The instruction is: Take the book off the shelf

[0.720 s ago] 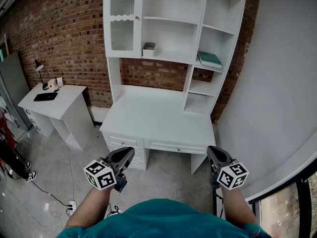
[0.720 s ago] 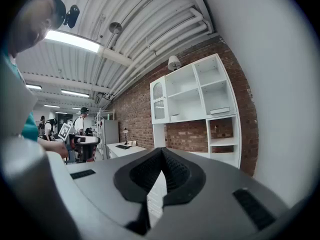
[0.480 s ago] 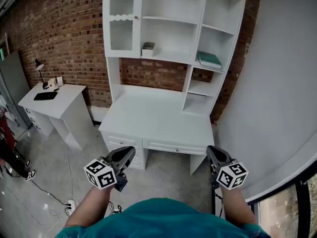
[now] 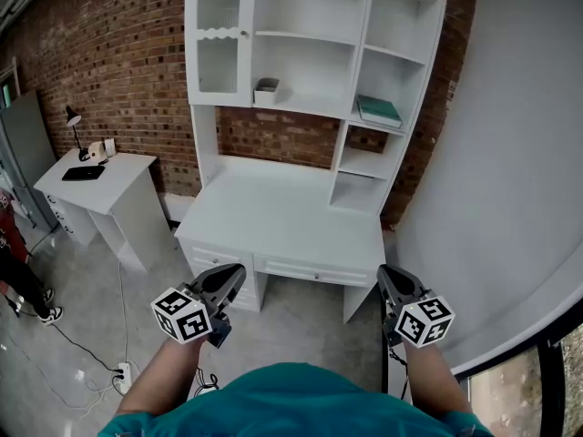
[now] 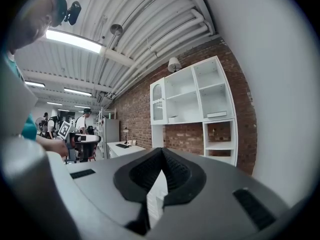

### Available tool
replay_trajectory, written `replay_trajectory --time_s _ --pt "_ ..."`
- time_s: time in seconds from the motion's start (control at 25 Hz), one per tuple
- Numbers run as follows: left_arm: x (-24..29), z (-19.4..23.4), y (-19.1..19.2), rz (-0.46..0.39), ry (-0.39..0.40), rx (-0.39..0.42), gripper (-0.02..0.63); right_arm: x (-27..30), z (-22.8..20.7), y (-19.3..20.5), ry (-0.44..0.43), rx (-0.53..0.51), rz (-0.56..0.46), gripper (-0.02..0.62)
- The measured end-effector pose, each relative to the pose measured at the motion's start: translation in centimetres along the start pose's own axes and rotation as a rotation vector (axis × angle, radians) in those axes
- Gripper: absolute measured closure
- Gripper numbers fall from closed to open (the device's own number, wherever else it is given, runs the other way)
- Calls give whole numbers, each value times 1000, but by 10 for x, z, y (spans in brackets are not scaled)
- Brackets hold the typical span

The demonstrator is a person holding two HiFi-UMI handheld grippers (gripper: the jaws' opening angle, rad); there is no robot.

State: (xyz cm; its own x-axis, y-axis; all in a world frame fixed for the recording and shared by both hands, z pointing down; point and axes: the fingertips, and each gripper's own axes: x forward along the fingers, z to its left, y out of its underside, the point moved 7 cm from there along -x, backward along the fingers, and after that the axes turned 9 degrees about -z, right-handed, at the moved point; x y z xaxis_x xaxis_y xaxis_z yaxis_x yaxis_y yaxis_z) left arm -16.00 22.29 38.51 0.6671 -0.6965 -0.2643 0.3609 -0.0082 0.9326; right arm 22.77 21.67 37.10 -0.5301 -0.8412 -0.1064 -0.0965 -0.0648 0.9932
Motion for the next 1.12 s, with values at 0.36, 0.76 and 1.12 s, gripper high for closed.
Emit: replay_trajectory --time_s 0.36,0.76,1.12 --pt "17 -24 9 -8 -24 14 591 -15 -20 -5 -32 -7 -8 574" --pt "25 -26 16 3 -34 8 591 -12 -32 5 -49 5 -6 573" --pt "54 43 17 -10 12 -23 591 52 -38 13 -27 -18 15 572"
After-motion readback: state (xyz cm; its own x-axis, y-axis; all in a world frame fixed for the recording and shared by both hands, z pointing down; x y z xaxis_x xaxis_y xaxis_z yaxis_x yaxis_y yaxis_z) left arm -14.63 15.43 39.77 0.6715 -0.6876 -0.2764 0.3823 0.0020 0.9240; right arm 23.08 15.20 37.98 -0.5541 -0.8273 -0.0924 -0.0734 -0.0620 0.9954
